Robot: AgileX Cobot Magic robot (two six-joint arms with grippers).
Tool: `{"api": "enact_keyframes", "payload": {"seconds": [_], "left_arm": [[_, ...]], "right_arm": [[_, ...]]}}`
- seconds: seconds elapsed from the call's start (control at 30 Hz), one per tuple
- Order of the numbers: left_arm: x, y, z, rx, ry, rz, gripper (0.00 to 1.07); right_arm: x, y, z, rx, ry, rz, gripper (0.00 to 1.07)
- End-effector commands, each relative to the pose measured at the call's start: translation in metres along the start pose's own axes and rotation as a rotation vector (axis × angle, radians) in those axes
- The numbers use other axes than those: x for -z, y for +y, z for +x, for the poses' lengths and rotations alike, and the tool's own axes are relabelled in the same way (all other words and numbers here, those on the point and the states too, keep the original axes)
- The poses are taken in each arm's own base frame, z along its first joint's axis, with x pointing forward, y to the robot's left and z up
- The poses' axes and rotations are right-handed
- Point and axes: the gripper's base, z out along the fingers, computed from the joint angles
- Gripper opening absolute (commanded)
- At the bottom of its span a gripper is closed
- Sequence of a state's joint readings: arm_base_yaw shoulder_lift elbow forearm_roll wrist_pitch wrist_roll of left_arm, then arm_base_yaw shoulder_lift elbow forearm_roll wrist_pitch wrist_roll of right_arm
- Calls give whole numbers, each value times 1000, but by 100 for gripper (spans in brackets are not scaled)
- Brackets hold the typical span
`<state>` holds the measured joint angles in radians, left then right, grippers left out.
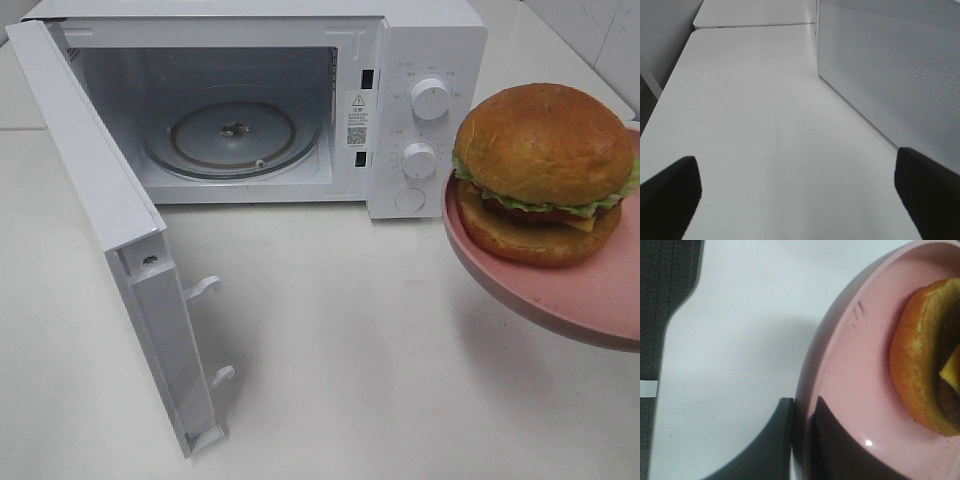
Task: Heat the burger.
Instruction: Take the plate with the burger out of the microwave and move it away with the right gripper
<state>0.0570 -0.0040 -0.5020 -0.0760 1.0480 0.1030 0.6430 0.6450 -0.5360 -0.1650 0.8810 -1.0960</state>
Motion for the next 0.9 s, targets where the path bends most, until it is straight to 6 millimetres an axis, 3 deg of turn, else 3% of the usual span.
{"api": "enact_keyframes", "payload": {"seconds": [0.03, 0.6, 0.9], "left_arm": [[2, -1, 1, 6, -27, 0, 103], [2, -1, 1, 6, -27, 0, 103], [2, -1, 1, 6, -27, 0, 103]], "right_arm": [[4, -6, 2, -33, 12, 74, 1], [6, -10, 30, -464, 310, 176, 1], [-19, -22, 33, -757, 477, 223, 1]]}}
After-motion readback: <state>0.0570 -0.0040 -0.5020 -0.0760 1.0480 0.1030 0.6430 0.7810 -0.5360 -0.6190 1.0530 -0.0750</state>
